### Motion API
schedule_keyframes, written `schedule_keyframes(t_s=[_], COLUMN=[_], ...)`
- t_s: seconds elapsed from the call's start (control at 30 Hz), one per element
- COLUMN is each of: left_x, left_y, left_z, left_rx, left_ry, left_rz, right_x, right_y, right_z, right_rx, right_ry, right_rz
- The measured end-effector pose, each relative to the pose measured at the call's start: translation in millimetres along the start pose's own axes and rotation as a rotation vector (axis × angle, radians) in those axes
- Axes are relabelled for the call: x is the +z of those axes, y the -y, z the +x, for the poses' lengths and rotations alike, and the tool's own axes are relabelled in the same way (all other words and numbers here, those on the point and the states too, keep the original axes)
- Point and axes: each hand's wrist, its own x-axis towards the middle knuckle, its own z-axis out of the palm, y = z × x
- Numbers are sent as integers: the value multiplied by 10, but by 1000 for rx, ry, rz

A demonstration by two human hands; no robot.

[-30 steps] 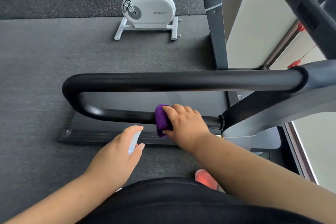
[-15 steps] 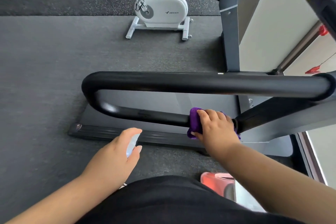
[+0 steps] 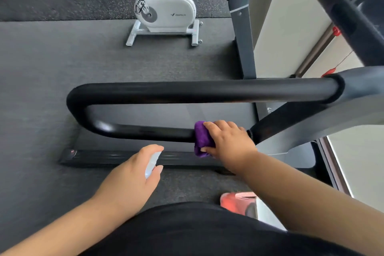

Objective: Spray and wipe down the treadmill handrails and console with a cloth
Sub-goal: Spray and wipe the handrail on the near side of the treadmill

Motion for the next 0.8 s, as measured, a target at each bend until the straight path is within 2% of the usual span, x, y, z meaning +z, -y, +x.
schedule_keyframes(t_s=[0.1,0.3,0.53,0.67,0.8], left_x=[-9,-16,68,93,83], left_y=[98,225,40,-111,-153], left_z=[-68,-157,-64,21,37], left_rx=[-28,-90,0,81,87], left_ry=[7,-42,-11,12,28], left_rz=[-25,-41,-14,26,44], right_x=[1,-35,-48,-95,-104], right_y=[-161,85,354,78,-163], right_z=[-80,126,235,118,-23], right_rx=[28,28,-56,-3,56], right_ry=[1,13,-4,53,50], right_rz=[-24,-31,-2,45,45])
